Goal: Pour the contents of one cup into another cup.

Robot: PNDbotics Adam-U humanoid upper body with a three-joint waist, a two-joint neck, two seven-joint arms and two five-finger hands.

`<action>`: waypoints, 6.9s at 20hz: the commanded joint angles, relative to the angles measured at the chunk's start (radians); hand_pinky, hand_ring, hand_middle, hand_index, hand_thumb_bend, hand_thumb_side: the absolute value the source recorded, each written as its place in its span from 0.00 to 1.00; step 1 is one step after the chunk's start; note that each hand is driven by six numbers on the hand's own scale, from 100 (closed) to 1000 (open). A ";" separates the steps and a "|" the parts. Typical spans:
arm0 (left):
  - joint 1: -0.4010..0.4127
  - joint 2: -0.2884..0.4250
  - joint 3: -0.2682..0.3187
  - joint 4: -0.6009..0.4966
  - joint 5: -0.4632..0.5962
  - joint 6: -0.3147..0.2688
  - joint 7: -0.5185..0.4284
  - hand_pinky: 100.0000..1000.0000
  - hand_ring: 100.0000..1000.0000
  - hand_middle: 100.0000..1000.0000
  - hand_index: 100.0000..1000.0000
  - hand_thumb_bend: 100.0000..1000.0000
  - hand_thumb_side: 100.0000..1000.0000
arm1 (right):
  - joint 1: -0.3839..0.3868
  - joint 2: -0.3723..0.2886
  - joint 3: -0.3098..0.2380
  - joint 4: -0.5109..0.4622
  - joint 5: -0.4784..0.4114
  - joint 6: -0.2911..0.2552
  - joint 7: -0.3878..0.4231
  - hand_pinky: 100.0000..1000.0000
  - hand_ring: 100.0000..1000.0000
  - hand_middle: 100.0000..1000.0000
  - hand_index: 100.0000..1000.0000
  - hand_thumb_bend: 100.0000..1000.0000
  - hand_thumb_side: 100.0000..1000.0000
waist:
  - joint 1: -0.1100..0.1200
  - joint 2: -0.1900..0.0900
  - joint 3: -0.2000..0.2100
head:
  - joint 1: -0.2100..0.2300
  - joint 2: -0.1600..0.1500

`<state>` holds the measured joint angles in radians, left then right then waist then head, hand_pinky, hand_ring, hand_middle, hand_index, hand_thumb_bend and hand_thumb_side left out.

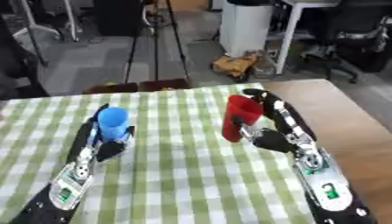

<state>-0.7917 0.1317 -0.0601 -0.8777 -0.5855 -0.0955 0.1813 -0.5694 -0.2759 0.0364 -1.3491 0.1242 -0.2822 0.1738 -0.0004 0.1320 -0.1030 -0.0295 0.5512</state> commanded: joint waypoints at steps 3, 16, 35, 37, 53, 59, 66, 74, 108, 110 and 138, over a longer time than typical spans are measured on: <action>0.016 0.090 -0.040 -0.115 0.104 -0.015 -0.109 0.40 0.46 0.52 0.70 0.16 0.40 | -0.006 -0.022 -0.012 -0.012 -0.007 0.002 -0.004 0.65 0.56 0.50 0.84 0.25 0.22 | 0.002 -0.026 0.017 | -0.012 -0.004; 0.159 0.213 -0.140 -0.351 0.311 -0.002 -0.243 0.40 0.45 0.51 0.70 0.14 0.43 | 0.007 -0.034 -0.015 -0.007 -0.006 0.003 -0.010 0.65 0.56 0.50 0.84 0.24 0.22 | 0.007 -0.051 0.061 | -0.024 0.003; 0.233 0.233 -0.204 -0.423 0.407 0.002 -0.306 0.40 0.45 0.51 0.70 0.12 0.46 | 0.013 -0.036 -0.015 -0.007 -0.007 0.003 -0.011 0.64 0.56 0.50 0.84 0.24 0.21 | 0.004 -0.065 0.064 | -0.032 0.009; 0.236 0.231 -0.206 -0.424 0.408 0.002 -0.307 0.40 0.45 0.51 0.70 0.12 0.47 | 0.011 -0.037 -0.015 -0.006 -0.008 0.003 -0.011 0.64 0.56 0.50 0.84 0.24 0.22 | 0.003 -0.066 0.064 | -0.034 0.010; 0.240 0.216 -0.230 -0.416 0.400 -0.003 -0.331 0.40 0.45 0.51 0.70 0.12 0.48 | -0.036 -0.049 -0.002 0.020 -0.006 -0.007 -0.002 0.64 0.56 0.50 0.84 0.24 0.22 | -0.006 -0.067 0.076 | -0.038 0.014; 0.236 0.204 -0.243 -0.412 0.394 -0.007 -0.345 0.41 0.44 0.51 0.70 0.12 0.48 | -0.092 -0.052 0.017 0.046 0.008 -0.026 0.012 0.64 0.56 0.50 0.83 0.24 0.22 | -0.006 -0.067 0.080 | -0.043 0.014; 0.225 0.189 -0.259 -0.401 0.378 -0.012 -0.365 0.41 0.44 0.51 0.70 0.12 0.49 | -0.155 -0.048 0.040 0.088 0.036 -0.053 0.033 0.64 0.56 0.50 0.83 0.24 0.22 | -0.004 -0.067 0.090 | -0.049 0.012; 0.216 0.172 -0.272 -0.383 0.356 -0.024 -0.382 0.41 0.44 0.51 0.69 0.12 0.49 | -0.205 -0.034 0.065 0.119 0.074 -0.087 0.051 0.63 0.56 0.50 0.82 0.25 0.22 | -0.003 -0.067 0.100 | -0.056 0.008; 0.213 0.147 -0.301 -0.348 0.305 -0.052 -0.407 0.41 0.48 0.54 0.71 0.12 0.48 | -0.329 0.065 0.131 0.219 0.396 -0.275 0.062 0.62 0.56 0.51 0.80 0.21 0.21 | -0.015 -0.070 0.133 | -0.079 0.011; 0.213 0.146 -0.303 -0.347 0.301 -0.054 -0.408 0.41 0.48 0.54 0.71 0.13 0.48 | -0.332 0.073 0.130 0.228 0.411 -0.281 0.057 0.62 0.56 0.51 0.80 0.21 0.21 | -0.015 -0.070 0.134 | -0.081 0.011; 0.201 0.131 -0.307 -0.335 0.275 -0.069 -0.414 0.41 0.49 0.54 0.71 0.12 0.48 | -0.362 0.163 0.149 0.249 0.503 -0.330 0.068 0.62 0.55 0.50 0.80 0.20 0.21 | -0.015 -0.068 0.148 | -0.098 0.013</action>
<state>-0.5689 0.2618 -0.3673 -1.2042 -0.3076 -0.1600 -0.2341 -0.9065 -0.1103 0.1856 -1.0874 0.6244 -0.6095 0.2403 -0.0179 0.0795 0.0440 -0.1248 0.5609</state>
